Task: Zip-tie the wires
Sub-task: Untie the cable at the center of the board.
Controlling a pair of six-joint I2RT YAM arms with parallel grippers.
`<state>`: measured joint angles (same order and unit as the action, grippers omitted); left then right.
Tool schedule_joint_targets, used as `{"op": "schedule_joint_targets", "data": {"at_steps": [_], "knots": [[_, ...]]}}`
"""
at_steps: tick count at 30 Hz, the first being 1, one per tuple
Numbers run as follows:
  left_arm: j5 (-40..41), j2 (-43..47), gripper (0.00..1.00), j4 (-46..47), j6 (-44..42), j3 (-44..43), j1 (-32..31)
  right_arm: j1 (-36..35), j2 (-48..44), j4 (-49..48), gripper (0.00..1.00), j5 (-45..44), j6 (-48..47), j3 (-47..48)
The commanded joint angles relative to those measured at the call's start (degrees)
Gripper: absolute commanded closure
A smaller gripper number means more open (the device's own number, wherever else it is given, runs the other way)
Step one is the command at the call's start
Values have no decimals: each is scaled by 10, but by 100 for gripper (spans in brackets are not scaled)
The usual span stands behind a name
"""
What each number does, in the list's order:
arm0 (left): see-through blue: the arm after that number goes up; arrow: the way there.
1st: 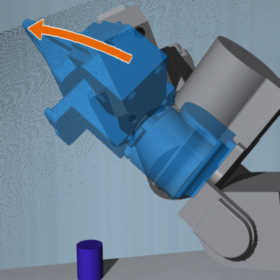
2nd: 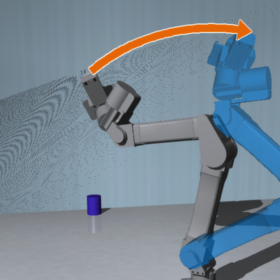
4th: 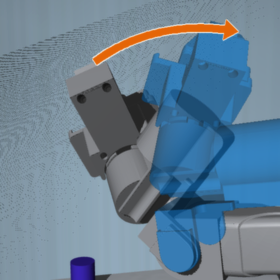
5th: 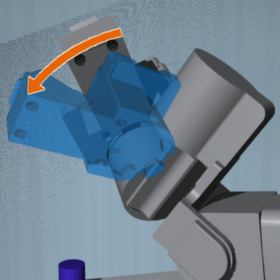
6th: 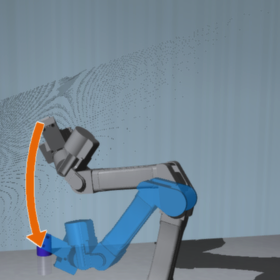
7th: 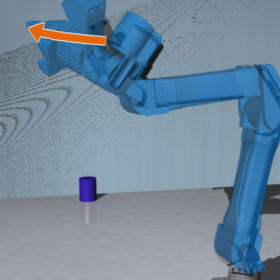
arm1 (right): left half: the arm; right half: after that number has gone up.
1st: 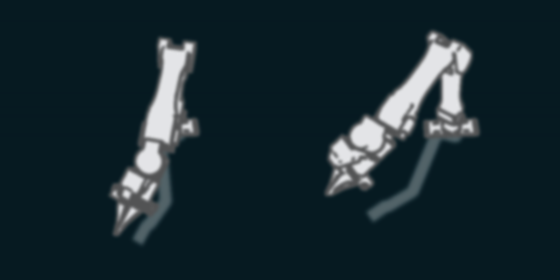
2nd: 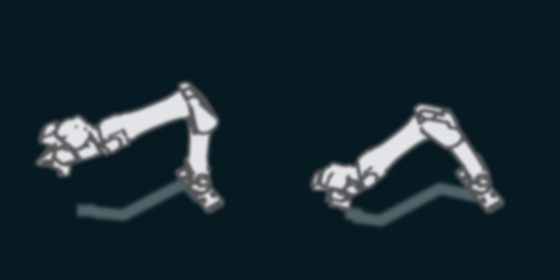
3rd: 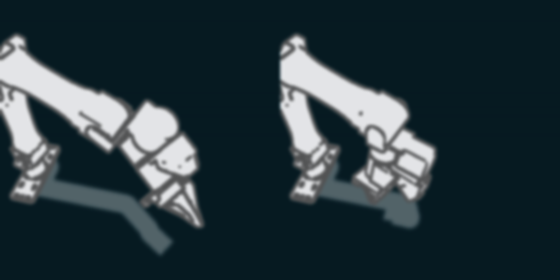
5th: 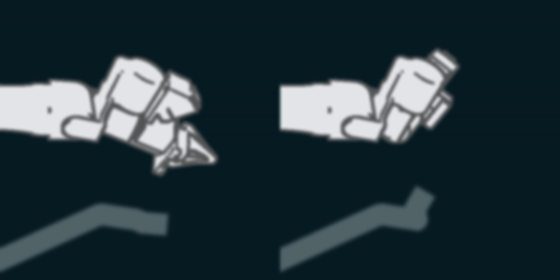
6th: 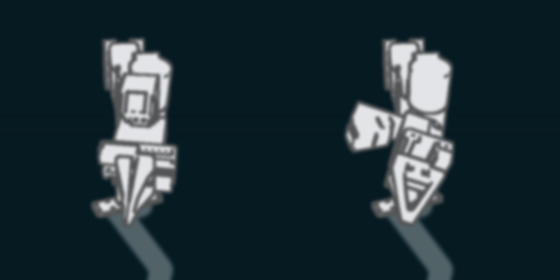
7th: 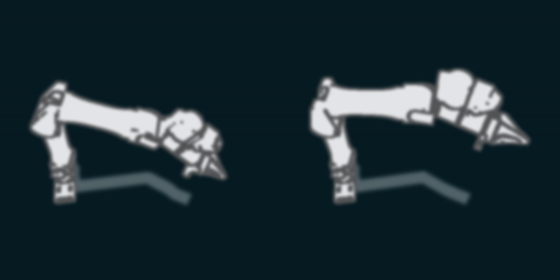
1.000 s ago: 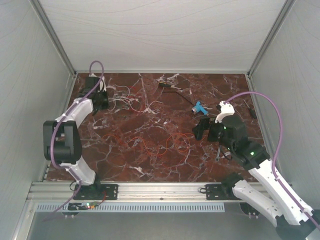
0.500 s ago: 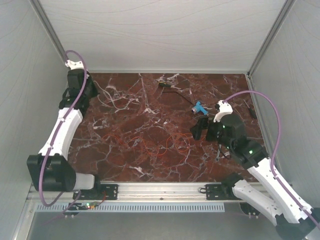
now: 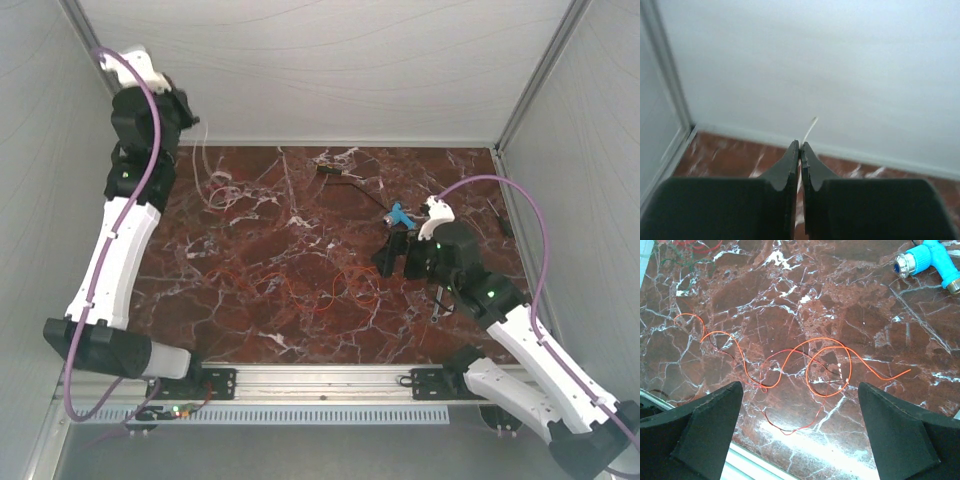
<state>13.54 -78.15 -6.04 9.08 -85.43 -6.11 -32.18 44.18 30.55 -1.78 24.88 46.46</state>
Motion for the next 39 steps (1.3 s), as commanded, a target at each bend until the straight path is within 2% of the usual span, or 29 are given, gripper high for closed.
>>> {"op": "schedule_joint_targets", "data": {"at_steps": [1, 3, 5, 8, 10, 14, 20, 22, 26, 27, 30, 31, 34, 39], "knots": [[-21, -46, 100, 55, -32, -173, -38, -1, 7, -43, 2, 20, 11, 2], [-36, -75, 100, 30, -32, -262, -59, -1, 11, -52, 2, 30, 13, -1], [-63, -81, 100, 52, -38, -308, -79, -2, 11, -62, 2, 41, 13, -5], [-100, -59, 100, 167, -65, -285, -110, -2, 5, -74, 2, 45, 5, -9], [-91, -58, 100, 239, -92, -281, -123, -2, -3, -81, 2, 44, 1, -13], [-100, -98, 100, 286, -103, -319, -124, -2, -18, -101, 2, 45, 2, -25], [-133, -128, 100, 267, -95, -237, -124, -2, -31, -104, 2, 52, 2, -39], [-111, -147, 100, 255, -104, -195, -124, -2, -40, -112, 2, 59, 0, -49], [-78, -198, 100, 128, -75, -210, -124, -3, -55, -134, 2, 95, -5, -71], [-97, -178, 100, 147, -65, -189, -124, -3, -56, -140, 2, 101, -6, -75], [-179, -107, 100, 317, -41, -74, -126, -3, -51, -180, 4, 123, -8, -89], [-188, -106, 100, 313, -29, -96, -125, -3, -43, -201, 4, 133, -6, -93], [-218, -138, 100, 228, 6, -234, -125, -6, 4, -288, 7, 160, 8, -95], [-235, -132, 100, 262, 40, -271, -128, -22, 124, -375, 12, 177, 19, -29]]}}
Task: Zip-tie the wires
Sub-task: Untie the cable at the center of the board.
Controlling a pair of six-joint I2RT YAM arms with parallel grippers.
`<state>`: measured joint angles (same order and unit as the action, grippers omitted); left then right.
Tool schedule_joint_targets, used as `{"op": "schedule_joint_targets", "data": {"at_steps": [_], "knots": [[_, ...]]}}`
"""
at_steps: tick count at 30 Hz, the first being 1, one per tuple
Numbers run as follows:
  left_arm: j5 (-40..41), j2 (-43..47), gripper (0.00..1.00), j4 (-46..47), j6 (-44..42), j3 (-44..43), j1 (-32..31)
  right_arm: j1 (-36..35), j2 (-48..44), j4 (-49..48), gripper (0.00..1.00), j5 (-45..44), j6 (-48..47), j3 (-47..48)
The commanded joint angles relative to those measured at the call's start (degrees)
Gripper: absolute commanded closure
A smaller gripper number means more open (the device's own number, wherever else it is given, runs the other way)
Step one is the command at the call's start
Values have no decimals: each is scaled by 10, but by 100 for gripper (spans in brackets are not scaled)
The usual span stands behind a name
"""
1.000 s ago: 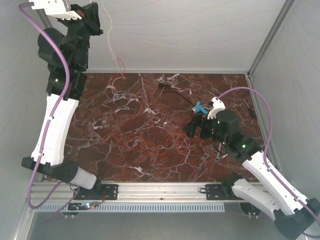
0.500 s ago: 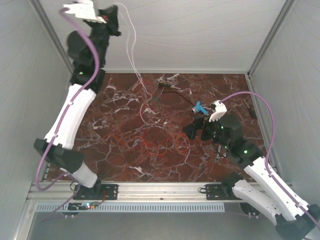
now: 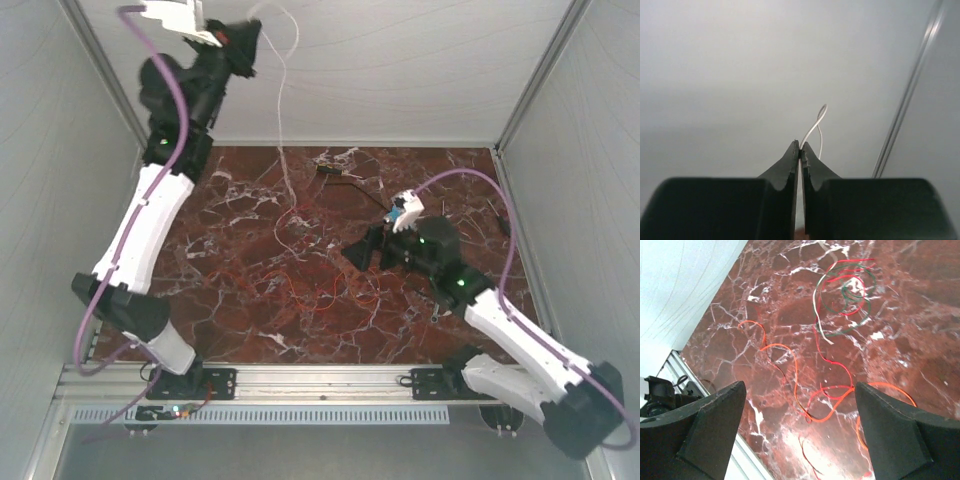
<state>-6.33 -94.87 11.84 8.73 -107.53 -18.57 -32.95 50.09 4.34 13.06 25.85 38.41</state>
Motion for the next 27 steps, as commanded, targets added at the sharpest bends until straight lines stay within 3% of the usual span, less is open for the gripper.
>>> {"op": "schedule_joint_targets", "data": {"at_steps": [1, 6, 12, 17, 27], "knots": [[-36, 37, 100, 87, 47, -54, -3, -20, 85, -116, 12, 25, 5, 67], [-31, 63, 100, 171, 61, -29, -3, -32, 169, -159, 12, 18, 2, 100], [-18, 101, 100, 282, 48, 61, -7, -49, 270, -200, 15, 25, 4, 116], [-18, 103, 100, 275, 41, 54, -8, -67, 374, -224, 27, 31, 11, 150], [-28, 98, 100, 266, 40, 43, -8, -85, 610, -227, 48, 25, 29, 309]]}}
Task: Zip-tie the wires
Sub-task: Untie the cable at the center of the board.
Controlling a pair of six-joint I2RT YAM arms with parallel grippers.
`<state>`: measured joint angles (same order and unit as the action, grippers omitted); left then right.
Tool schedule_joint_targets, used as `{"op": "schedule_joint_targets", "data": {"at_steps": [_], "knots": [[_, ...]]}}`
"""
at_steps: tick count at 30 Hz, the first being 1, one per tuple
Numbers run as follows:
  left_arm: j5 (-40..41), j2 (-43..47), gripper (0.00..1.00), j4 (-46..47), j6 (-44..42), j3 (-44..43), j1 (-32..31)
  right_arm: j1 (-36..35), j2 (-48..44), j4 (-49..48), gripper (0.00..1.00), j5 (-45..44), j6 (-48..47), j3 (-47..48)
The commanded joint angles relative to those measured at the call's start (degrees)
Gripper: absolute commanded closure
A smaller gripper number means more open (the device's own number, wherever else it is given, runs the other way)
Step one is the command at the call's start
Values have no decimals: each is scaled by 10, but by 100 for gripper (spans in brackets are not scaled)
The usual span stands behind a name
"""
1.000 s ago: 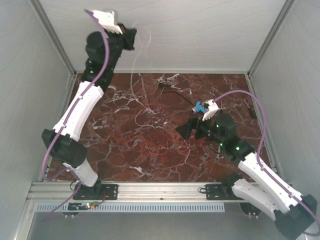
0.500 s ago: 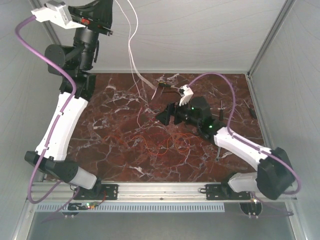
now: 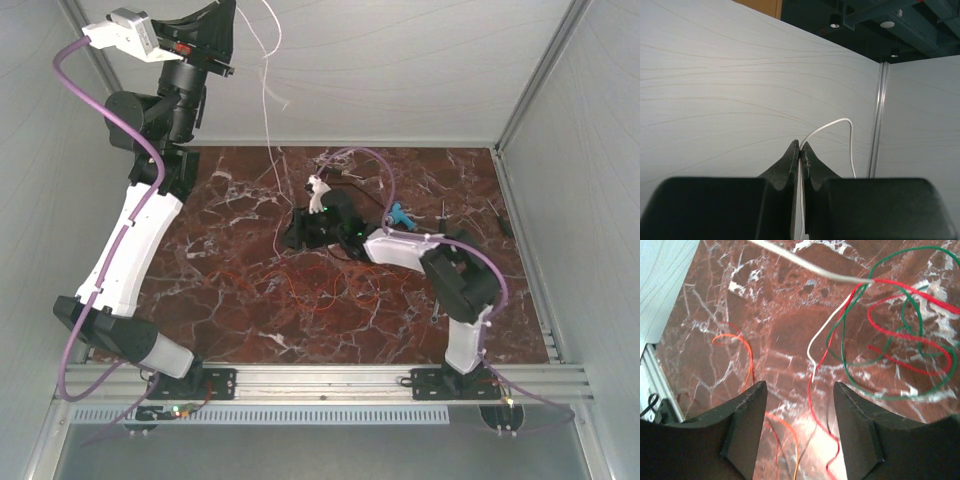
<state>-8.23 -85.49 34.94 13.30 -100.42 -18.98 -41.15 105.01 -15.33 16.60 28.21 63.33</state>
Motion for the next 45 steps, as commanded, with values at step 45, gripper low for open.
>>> {"op": "schedule_joint_targets", "data": {"at_steps": [45], "knots": [[-5, 215, 100, -1, 46, 154, -53, 145, -58, 49, 30, 38, -60, 128]]}}
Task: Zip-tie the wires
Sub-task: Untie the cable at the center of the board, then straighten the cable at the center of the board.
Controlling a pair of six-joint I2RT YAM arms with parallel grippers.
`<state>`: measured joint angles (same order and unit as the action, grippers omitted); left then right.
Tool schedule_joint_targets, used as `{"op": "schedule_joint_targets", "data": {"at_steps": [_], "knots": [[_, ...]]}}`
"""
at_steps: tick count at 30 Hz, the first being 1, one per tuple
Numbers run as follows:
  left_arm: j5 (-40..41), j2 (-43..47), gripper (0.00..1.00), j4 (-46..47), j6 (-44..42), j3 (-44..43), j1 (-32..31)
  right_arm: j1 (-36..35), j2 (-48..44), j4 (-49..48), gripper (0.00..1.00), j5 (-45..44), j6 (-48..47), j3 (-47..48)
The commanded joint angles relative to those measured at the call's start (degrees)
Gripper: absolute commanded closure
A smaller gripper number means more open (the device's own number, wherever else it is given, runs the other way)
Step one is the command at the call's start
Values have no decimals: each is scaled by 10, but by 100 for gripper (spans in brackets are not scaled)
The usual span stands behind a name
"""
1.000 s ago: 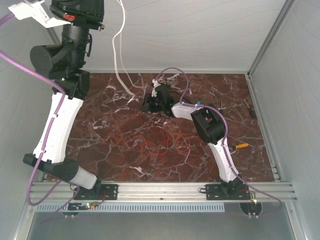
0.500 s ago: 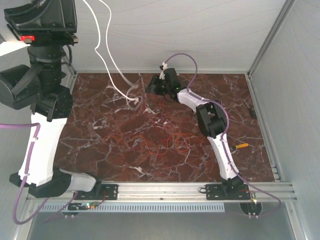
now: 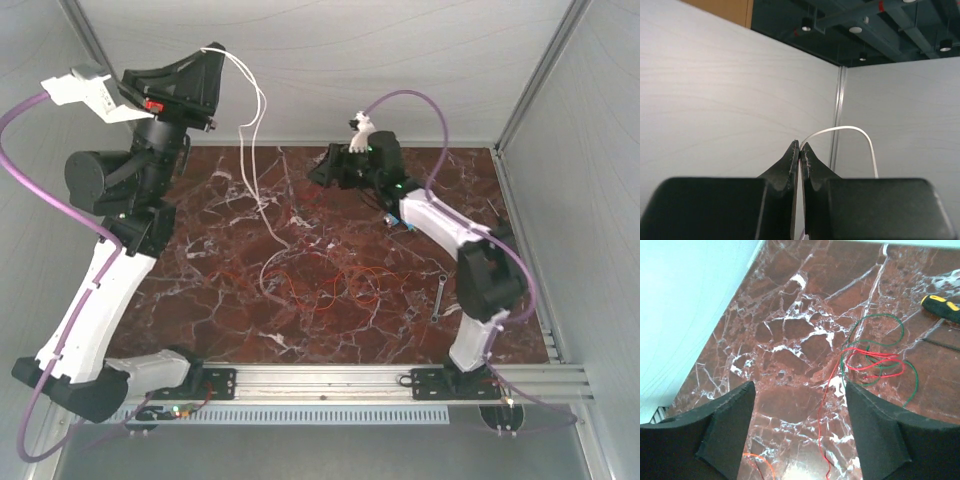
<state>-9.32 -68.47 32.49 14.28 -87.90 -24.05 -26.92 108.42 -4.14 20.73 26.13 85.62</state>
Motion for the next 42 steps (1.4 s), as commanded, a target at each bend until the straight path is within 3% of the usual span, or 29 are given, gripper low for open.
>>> {"op": "schedule_joint_targets", "data": {"at_steps": [1, 7, 14, 19, 23, 29, 34, 42], "knots": [[4, 60, 100, 24, 50, 44, -2, 3, -132, -78, 27, -3, -40, -129], [-9, 109, 100, 42, 123, 111, -2, 0, -285, -143, 19, 11, -66, -284], [-19, 121, 100, 46, 198, 111, -2, -31, -419, -254, 12, 14, -153, -430], [-33, 110, 100, 48, 238, 94, -2, -121, -463, -344, 7, 29, -266, -507], [-37, 105, 100, 49, 262, 81, -2, -215, -457, -386, 3, -2, -363, -530], [-47, 109, 100, 52, 290, 66, -2, -294, -408, -446, 3, -36, -355, -527], [-54, 116, 100, 53, 309, 56, -2, -319, -358, -502, 3, -109, -330, -508], [-62, 111, 100, 58, 335, 29, -2, -322, -297, -599, 7, -131, -273, -508]]}}
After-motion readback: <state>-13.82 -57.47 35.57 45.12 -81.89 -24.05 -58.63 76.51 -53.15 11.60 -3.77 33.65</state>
